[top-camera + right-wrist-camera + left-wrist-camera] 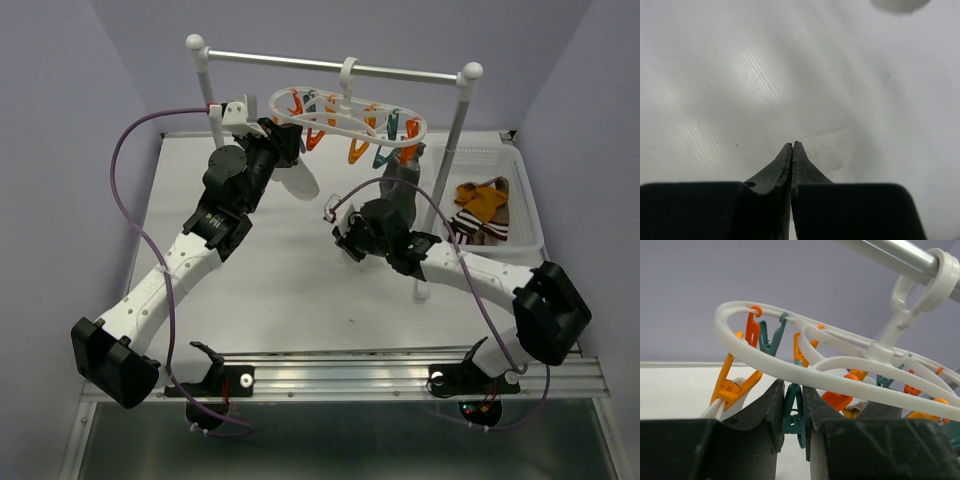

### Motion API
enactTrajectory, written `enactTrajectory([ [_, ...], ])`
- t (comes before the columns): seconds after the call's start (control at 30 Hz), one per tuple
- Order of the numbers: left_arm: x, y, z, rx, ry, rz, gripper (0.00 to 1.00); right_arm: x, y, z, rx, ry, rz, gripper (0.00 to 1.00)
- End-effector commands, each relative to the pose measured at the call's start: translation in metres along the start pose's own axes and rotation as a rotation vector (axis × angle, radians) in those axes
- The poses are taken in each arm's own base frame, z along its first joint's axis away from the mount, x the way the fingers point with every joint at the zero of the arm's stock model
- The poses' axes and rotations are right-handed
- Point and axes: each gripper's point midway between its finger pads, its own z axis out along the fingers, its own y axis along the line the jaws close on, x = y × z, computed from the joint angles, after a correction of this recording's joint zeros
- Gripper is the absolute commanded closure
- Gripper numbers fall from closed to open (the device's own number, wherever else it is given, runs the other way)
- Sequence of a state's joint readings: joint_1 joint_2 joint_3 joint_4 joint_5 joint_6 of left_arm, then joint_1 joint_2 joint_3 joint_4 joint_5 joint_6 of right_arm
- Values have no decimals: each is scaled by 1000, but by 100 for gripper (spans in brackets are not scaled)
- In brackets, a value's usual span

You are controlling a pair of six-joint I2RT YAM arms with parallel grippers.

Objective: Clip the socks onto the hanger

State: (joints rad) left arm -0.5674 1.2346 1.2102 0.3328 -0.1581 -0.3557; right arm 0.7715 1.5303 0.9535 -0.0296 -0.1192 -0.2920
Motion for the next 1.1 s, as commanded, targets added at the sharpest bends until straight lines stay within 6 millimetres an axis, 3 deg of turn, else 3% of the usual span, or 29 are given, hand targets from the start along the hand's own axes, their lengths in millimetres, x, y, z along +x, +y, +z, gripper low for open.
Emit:
enactTrajectory([
  [0.0, -27, -12, -2, 42, -91, -38, 100, -67, 14, -28, -103, -261, -28, 99],
  [0.1, -28, -12, -3, 40, -94, -38, 100, -58, 10, -37, -63, -239, -10, 99],
  [0.13, -27, -11, -3, 39, -91, -37, 100, -41, 19, -38, -99, -189, -10, 99],
  [0.2, -26, -11, -3, 38, -90, -37, 100, -29, 39, -48, -191, -187, -31, 99],
  [0.27, -25, -10, -3, 35, -88, -35, 100, -42, 47, -64, -222, -252, 34, 99],
  [0.3, -24, -10, -2, 36, -86, -36, 100, -56, 48, -70, -228, -312, 56, 99],
  [0.37, -25, -7, -1, 19, -92, -36, 100, -106, 49, -84, -264, -479, 83, 99],
  [0.5, -28, -8, 0, 12, -92, -39, 100, -160, 47, -79, -328, -572, 65, 99],
  [0.57, -28, -11, 0, 24, -90, -53, 100, -177, 53, -74, -377, -584, 66, 99],
  [0.6, -26, -10, 0, 24, -85, -61, 100, -198, 54, -79, -393, -619, 54, 99],
  [0.67, -25, -10, 0, 23, -82, -68, 100, -205, 61, -66, -416, -597, 54, 99],
  [0.7, -25, -10, 0, 23, -82, -70, 100, -219, 67, -72, -445, -619, 39, 99],
  [0.77, -24, -9, -1, 17, -81, -72, 100, -227, 76, -81, -497, -637, 57, 99],
  [0.83, -25, -8, -2, 15, -83, -72, 100, -237, 73, -91, -481, -687, 82, 99],
  [0.9, -25, -7, -3, 13, -85, -74, 100, -219, 70, -91, -442, -683, 174, 99],
  [0.93, -23, -7, -3, 12, -81, -75, 100, -227, 66, -98, -427, -711, 197, 99],
  [0.97, -23, -7, -3, 11, -81, -78, 100, -206, 70, -90, -427, -666, 250, 99],
  [1.03, -20, -6, -3, 8, -76, -80, 100, -186, 68, -89, -390, -642, 283, 99],
  [1.07, -19, -5, -2, 8, -75, -81, 100, -156, 71, -83, -373, -590, 313, 99],
])
